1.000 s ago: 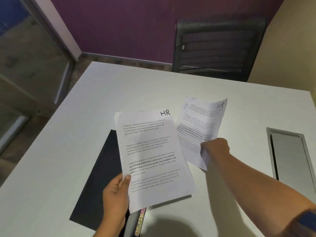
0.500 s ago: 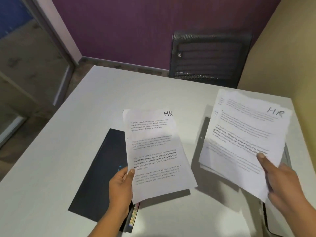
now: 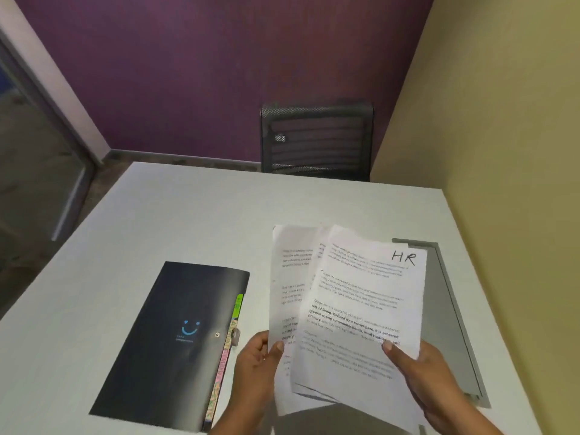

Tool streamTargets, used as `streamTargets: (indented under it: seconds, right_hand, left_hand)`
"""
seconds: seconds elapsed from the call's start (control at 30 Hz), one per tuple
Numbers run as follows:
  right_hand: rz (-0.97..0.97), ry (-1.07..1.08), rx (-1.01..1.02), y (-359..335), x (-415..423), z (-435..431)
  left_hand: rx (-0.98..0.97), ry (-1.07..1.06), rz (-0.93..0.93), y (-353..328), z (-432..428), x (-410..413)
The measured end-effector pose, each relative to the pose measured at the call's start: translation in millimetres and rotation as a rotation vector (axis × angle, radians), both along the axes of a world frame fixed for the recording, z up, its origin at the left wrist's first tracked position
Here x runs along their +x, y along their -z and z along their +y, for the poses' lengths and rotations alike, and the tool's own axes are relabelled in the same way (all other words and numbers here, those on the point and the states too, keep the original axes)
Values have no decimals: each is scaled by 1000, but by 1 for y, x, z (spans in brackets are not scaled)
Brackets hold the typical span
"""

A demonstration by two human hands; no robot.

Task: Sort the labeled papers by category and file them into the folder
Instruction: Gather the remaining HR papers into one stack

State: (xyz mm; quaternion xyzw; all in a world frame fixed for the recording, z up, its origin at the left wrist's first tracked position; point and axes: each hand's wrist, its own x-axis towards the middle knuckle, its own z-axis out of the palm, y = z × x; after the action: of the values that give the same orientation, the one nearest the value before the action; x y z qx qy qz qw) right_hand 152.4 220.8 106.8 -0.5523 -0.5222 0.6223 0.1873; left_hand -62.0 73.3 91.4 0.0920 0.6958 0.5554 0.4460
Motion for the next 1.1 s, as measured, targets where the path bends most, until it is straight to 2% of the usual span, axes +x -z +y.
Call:
streamTargets:
  seconds: [0.17,0.27,0.47,0.6,0.87,1.1]
  right_hand:
    - [97,-42,39,-16,29,-11]
    - [83,-132,107,-20,44,-14]
    - [189,-124,66,-26,57,-17]
    - [238,-81,77,-28,62,-16]
    - [103,-51,129,-30,74,-26]
    - [113,-78,100,-37,87,-32]
  left_hand:
    - [75,1,-10,-10,4,11]
    - [78,-11,38,-20,7,17]
    - [130,66,-58,-45,14,36]
    - [146,12,-55,-53,13,41]
    - [134,16,72,-60,8,47]
    - [146,-104,34,-62,12,48]
